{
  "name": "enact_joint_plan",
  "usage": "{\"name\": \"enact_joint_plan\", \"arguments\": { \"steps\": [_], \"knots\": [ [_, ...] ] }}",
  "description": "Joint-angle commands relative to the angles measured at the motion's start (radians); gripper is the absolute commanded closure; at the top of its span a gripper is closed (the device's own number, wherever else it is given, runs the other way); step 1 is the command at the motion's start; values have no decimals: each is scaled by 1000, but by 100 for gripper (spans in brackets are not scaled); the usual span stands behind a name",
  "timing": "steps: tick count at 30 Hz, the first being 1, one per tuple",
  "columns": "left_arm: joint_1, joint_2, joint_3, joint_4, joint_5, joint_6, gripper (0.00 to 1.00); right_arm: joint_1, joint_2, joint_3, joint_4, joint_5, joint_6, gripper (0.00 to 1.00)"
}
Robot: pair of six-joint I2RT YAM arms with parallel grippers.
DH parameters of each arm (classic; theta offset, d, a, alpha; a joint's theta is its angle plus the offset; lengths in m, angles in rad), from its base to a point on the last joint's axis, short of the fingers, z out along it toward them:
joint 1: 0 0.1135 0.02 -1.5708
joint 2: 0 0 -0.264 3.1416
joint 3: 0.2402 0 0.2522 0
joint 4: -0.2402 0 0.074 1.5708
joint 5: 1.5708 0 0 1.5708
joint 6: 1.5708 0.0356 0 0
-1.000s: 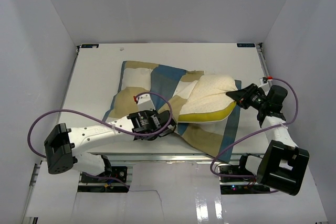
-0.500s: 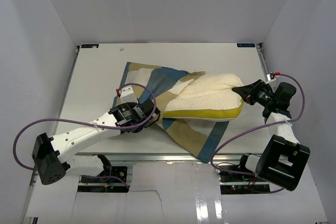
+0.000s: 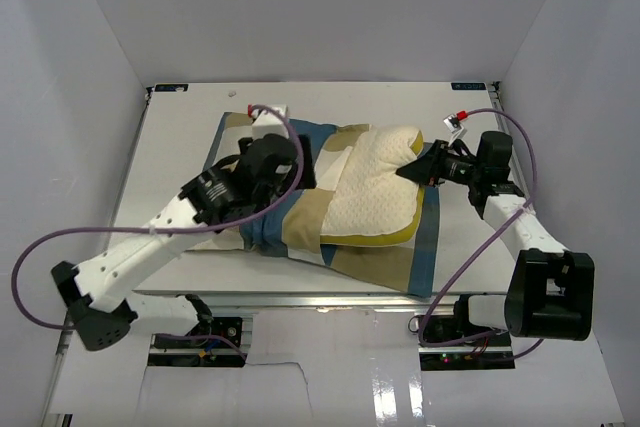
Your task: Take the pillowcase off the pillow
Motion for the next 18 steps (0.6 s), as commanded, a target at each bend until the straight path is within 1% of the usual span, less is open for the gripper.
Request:
{"name": "enact_joint_plan", "arguments": {
  "steps": [1, 2, 3, 5, 6, 7, 8, 9, 11, 12, 18],
  "knots": [
    [38, 191, 149, 40, 50, 157, 7, 35, -29, 6, -26, -60, -124, 92],
    [52, 264, 180, 33, 60, 175, 7, 39, -37, -3, -26, -62, -131, 92],
    [93, 297, 223, 33, 101, 185, 7, 47, -45, -13, -27, -62, -153, 92],
    [161, 358, 257, 43, 160, 206, 8, 47, -71, -37, -26, -51, -162, 92],
    [172, 416, 294, 46, 207, 229, 10, 82, -91, -45, -18, -48, -167, 92],
    [181, 442, 314, 59, 230, 246, 11, 87, -100, -65, -10, -46, -167, 92],
    [184, 469, 332, 66, 258, 267, 11, 92, -111, -69, -6, -43, -171, 92],
    [184, 511, 369, 74, 322, 305, 12, 101, -126, -73, -10, -31, -181, 92],
    [184, 556, 406, 85, 362, 327, 12, 107, -141, -74, -13, -26, -187, 92],
    [184, 605, 439, 85, 385, 344, 12, 110, -157, -74, -13, -26, -191, 92],
    [186, 778, 541, 103, 439, 383, 13, 122, -203, -66, -36, -5, -211, 92]
  ]
}}
